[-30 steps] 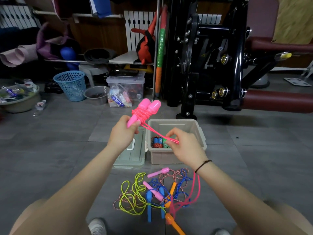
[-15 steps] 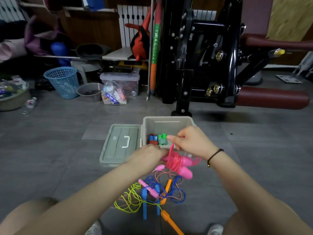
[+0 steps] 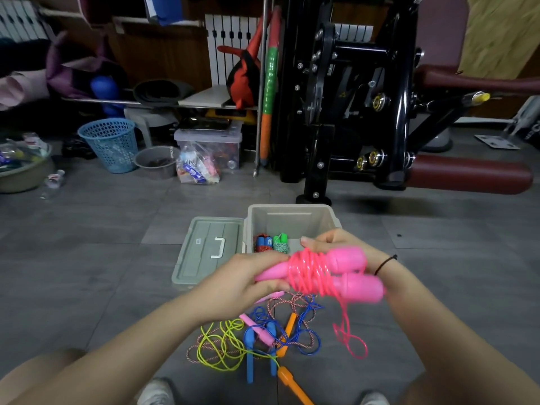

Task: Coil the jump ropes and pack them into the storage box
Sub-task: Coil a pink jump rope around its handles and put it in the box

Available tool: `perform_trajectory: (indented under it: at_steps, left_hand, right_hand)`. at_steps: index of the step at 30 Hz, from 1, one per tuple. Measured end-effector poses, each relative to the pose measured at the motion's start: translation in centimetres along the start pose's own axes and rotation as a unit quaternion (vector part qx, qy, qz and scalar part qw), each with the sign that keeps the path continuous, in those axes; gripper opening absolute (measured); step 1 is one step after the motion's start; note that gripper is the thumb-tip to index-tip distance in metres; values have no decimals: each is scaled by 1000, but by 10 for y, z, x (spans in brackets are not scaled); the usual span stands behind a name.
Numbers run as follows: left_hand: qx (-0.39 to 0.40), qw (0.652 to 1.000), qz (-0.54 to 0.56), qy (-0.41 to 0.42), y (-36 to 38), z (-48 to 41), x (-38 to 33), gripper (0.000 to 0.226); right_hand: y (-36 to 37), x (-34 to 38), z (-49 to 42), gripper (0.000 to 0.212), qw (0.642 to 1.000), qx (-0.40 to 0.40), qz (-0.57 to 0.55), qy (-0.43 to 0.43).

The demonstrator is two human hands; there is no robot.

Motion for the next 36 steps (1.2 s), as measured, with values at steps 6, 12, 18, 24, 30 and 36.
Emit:
perform_trajectory:
  at_steps: [6, 12, 18, 24, 30, 36]
  left_hand:
    - [-251, 938, 186, -149, -24, -10, 11, 13]
    - [-306, 904, 31, -297, -56, -13, 50, 20]
    - [-185, 918, -111, -332, -44, -14, 77, 19]
    - [-24, 933, -180, -309, -1, -16, 94, 23]
    - [82, 967, -179, -162, 11, -14, 76, 21]
    - [62, 992, -110, 24, 12, -10, 35, 27]
  right_hand:
    - [21, 7, -1, 43, 999, -3, 19, -39]
    - [31, 20, 7, 38, 995, 27, 71, -58]
    - [32, 31, 15, 31, 984, -3, 134, -120]
    - [23, 30, 8, 39, 984, -44, 126, -116]
    - [9, 21, -2, 40, 983, -119, 97, -99]
    - [4, 3, -12, 33, 982, -133, 94, -94]
Point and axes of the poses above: each hand's wrist, its own z-axis away from the middle knuckle, its own y-axis out of the palm, x = y × z, the point moved 1 cm from there along -z, towards the middle knuckle
